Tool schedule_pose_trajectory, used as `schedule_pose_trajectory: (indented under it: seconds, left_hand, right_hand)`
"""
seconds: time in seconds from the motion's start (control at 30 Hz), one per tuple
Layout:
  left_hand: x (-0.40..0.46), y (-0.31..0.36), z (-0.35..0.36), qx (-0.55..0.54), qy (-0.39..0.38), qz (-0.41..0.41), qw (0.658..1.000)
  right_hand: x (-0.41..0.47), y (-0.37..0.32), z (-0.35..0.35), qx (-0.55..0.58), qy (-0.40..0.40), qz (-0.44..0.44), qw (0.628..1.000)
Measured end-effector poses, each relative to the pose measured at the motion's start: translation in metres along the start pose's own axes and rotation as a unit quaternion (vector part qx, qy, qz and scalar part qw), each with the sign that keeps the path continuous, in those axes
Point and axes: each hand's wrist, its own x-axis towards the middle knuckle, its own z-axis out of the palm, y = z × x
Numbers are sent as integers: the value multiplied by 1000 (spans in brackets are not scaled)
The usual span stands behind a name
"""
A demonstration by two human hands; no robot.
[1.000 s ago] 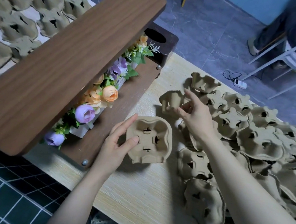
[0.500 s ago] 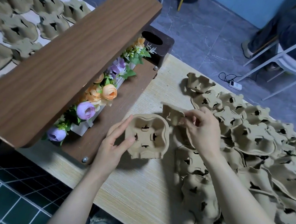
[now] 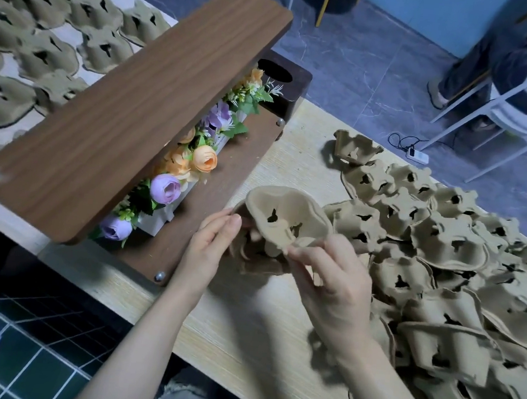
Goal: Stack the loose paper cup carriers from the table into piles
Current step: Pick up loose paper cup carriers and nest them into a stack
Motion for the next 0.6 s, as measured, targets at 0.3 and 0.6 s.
schedule_pose_trajectory:
  seconds: [0.3, 0.6]
  left_hand:
    - [-3, 1, 5, 12, 5, 25, 1000]
    - [-6, 4, 5, -14, 2, 29, 999]
  right_hand:
    - [-10, -6, 6, -40, -68, -18, 997]
    - [-7, 2, 0, 97, -37, 160, 982]
